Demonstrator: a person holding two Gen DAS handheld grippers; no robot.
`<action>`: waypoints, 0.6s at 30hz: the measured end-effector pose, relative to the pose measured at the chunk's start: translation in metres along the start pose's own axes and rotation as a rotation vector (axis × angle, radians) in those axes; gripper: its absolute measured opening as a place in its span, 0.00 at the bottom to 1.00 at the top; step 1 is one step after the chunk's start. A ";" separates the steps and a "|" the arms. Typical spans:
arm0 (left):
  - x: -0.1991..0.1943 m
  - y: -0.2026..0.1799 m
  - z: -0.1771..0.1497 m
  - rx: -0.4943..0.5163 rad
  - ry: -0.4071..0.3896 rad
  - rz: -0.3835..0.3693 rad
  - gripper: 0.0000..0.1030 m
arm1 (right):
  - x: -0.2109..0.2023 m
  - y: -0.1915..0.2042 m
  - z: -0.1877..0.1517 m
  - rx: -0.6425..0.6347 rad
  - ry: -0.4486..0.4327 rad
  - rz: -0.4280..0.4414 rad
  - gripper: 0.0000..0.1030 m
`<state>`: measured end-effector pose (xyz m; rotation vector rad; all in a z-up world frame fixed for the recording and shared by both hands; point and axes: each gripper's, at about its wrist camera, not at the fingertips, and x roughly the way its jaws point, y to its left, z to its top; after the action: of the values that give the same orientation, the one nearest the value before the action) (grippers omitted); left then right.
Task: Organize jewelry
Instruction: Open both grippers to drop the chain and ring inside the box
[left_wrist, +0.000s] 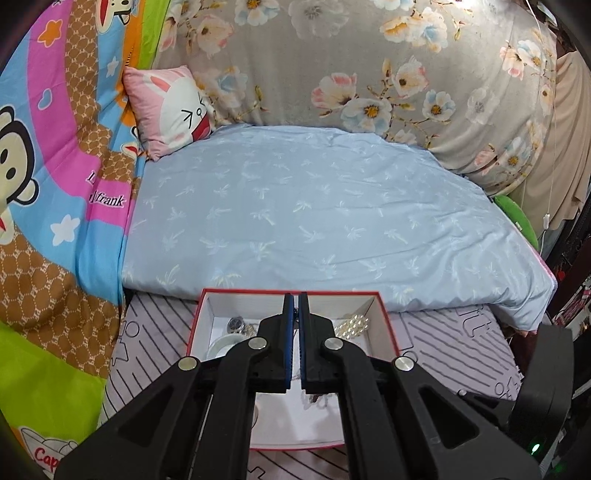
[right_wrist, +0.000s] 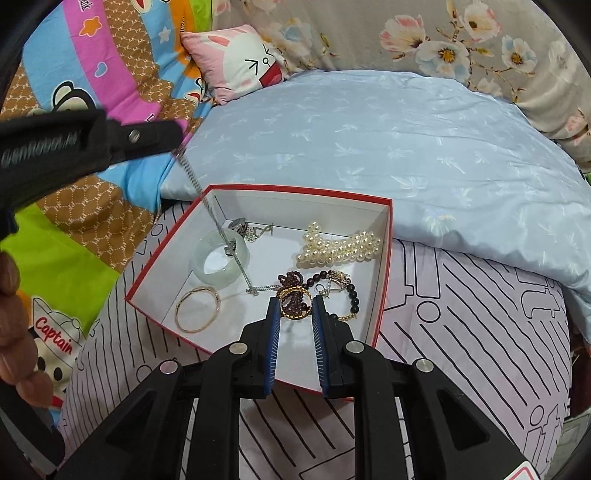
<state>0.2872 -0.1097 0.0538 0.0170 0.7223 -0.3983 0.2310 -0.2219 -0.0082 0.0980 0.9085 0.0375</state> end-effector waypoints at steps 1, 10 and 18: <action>0.001 0.002 -0.004 -0.001 0.005 0.008 0.01 | 0.002 0.000 -0.001 -0.001 0.002 -0.003 0.16; 0.022 0.013 -0.042 -0.027 0.085 0.021 0.01 | 0.013 0.002 -0.003 0.008 0.018 -0.003 0.16; 0.035 0.017 -0.059 -0.021 0.128 0.041 0.02 | 0.016 0.008 -0.005 -0.005 0.017 -0.021 0.16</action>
<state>0.2791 -0.0975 -0.0158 0.0373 0.8512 -0.3525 0.2368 -0.2129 -0.0232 0.0834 0.9261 0.0216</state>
